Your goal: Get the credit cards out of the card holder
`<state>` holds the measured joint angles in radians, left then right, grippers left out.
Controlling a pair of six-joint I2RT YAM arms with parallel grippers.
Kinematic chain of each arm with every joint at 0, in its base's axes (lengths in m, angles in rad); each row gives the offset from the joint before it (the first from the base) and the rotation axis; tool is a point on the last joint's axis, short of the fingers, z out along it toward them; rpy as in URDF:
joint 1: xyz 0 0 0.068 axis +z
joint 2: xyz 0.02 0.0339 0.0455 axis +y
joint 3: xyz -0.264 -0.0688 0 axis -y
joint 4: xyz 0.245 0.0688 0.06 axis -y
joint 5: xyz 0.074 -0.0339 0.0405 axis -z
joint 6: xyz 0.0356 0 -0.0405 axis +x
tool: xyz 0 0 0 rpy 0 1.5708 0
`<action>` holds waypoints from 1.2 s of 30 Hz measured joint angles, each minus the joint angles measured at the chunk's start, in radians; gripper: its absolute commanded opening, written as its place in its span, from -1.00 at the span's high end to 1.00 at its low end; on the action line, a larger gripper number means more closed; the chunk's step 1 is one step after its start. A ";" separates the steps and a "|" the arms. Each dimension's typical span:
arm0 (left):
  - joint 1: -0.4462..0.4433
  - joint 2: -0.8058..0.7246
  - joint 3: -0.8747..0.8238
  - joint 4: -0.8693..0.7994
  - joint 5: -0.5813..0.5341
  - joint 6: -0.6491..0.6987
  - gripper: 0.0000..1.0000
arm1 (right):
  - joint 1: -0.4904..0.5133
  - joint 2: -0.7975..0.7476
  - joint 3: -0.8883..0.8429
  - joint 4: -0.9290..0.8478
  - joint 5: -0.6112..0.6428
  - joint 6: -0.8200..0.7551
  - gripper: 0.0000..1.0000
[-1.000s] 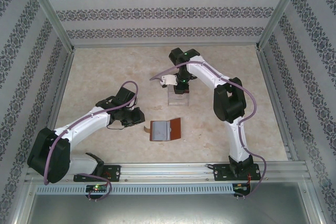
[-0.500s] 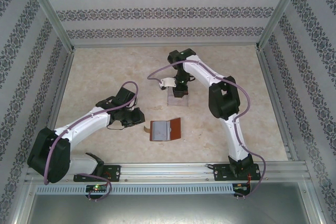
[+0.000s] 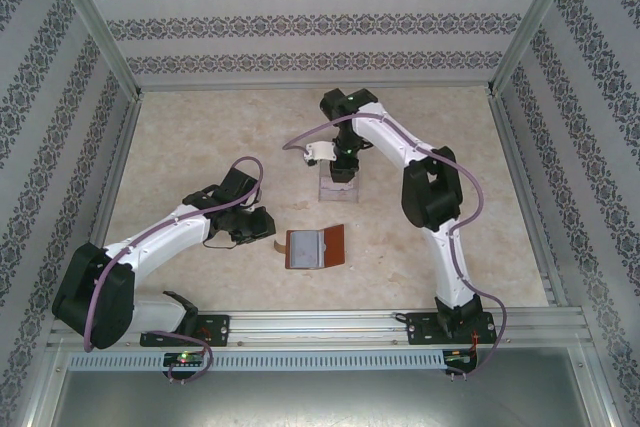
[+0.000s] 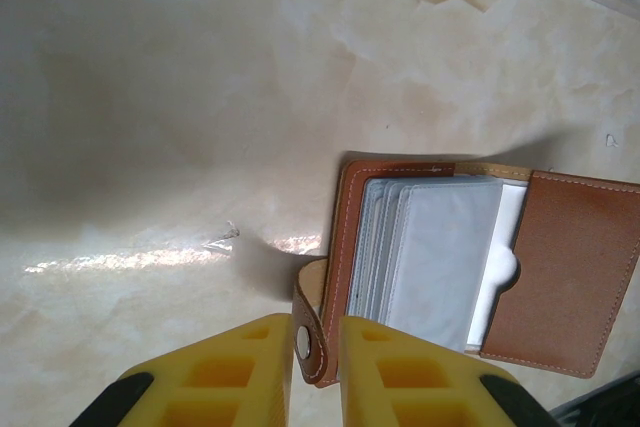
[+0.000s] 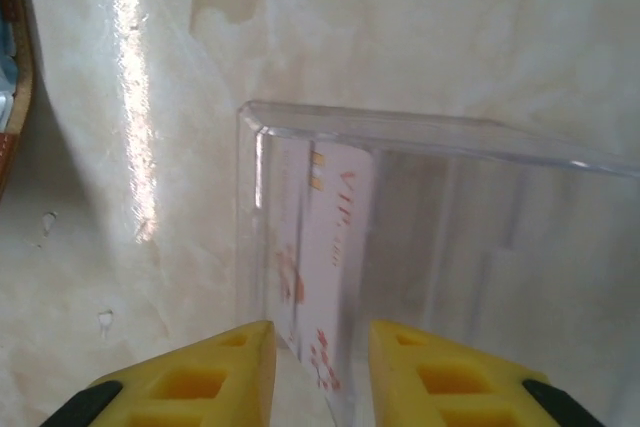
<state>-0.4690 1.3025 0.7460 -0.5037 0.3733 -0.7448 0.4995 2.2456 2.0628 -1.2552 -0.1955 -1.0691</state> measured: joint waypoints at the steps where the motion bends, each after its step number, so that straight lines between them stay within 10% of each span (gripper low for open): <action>1: 0.000 0.000 0.000 0.000 0.001 0.000 0.62 | 0.000 -0.019 -0.011 0.014 0.006 0.000 0.38; 36: -0.035 0.069 0.072 0.023 0.050 0.000 0.61 | 0.072 -0.383 -0.500 0.526 0.117 0.252 0.27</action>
<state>-0.5041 1.3720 0.8181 -0.4805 0.4232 -0.7448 0.5720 1.8626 1.5623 -0.7292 -0.0788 -0.8173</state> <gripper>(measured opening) 0.197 0.363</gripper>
